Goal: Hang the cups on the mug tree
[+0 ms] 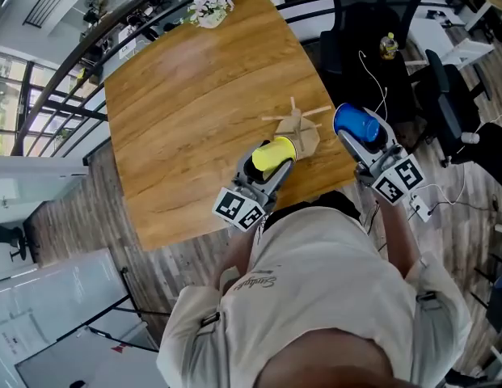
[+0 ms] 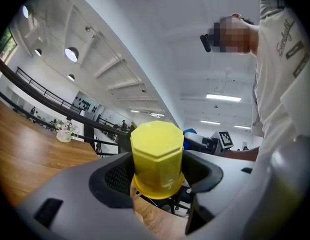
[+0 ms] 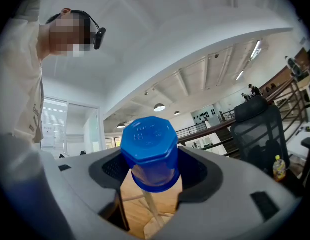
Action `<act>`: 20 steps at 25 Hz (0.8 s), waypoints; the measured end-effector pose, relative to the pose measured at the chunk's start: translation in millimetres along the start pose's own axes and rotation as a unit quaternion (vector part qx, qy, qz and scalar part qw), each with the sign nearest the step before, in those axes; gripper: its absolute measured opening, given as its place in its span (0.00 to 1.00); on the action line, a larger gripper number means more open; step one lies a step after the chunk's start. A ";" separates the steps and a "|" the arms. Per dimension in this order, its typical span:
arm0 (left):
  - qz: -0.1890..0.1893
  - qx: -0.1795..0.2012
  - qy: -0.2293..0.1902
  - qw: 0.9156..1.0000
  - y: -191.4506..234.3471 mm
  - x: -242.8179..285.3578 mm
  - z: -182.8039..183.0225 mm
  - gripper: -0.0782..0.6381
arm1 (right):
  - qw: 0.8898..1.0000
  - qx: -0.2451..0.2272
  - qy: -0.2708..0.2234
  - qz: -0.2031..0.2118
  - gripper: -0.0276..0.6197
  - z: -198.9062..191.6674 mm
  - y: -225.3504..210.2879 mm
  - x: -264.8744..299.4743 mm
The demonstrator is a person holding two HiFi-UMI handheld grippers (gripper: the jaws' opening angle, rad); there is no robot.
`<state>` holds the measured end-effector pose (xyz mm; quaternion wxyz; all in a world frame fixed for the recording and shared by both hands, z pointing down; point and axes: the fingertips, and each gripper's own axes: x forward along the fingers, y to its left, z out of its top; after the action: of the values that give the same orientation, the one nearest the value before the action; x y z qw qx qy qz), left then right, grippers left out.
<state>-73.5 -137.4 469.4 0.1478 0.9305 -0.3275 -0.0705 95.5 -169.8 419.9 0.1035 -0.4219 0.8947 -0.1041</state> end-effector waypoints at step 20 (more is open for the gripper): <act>0.091 -0.027 -0.005 0.995 13.4 -4.0 14.5 0.53 | 0.983 0.030 0.048 0.173 0.48 -13.1 18.4 54.2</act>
<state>-87.8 -148.2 460.1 0.1773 0.8920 -0.4097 -0.0708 44.7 -199.1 422.1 0.0897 -0.2523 0.9544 -0.1320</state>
